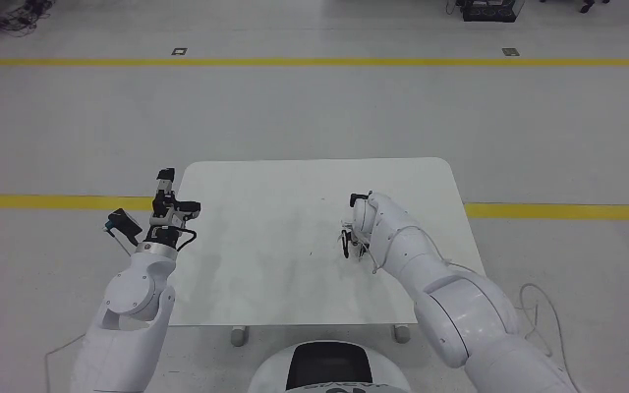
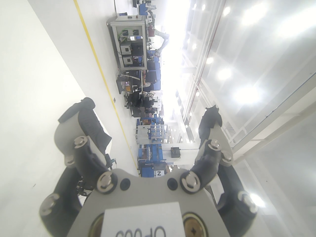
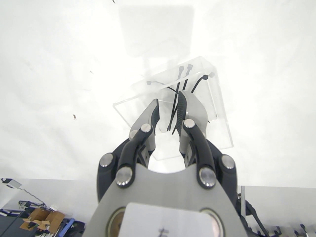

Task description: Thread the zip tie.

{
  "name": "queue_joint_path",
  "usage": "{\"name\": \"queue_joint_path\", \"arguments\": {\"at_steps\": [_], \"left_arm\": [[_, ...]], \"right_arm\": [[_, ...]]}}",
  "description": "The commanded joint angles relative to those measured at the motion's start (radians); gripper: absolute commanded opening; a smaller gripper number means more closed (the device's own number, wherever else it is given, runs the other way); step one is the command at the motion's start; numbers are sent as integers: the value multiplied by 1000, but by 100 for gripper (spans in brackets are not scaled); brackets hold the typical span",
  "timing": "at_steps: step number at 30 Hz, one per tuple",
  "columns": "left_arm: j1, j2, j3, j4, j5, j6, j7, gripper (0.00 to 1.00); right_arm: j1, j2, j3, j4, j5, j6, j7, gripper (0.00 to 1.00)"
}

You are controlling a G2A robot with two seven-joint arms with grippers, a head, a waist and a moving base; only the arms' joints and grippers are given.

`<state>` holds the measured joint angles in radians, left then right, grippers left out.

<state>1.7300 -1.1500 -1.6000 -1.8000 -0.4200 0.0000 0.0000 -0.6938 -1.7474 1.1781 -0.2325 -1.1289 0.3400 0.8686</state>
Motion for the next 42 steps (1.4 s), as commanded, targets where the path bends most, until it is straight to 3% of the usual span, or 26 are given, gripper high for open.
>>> {"name": "queue_joint_path", "arguments": {"at_steps": [1,10,14,23,28,30,34,42], "left_arm": [[0,0,0,0,0,0,0,100],[0,0,0,0,0,0,0,100],[0,0,0,0,0,0,0,100],[0,0,0,0,0,0,0,100],[0,0,0,0,0,0,0,100],[0,0,0,0,0,0,0,100],[0,0,0,0,0,0,0,100],[0,0,0,0,0,0,0,100]], "right_arm": [[1,0,-1,3,2,0,-3,15],[6,-3,-10,18,7,0,4,13],[9,-4,-13,24,9,0,5,5],[14,-5,-18,37,15,0,6,5],[17,-5,-20,42,17,0,3,0],[18,-5,-21,45,18,0,2,0],[19,-6,-23,48,19,0,3,17],[22,-7,-25,53,22,0,-2,15]]}}
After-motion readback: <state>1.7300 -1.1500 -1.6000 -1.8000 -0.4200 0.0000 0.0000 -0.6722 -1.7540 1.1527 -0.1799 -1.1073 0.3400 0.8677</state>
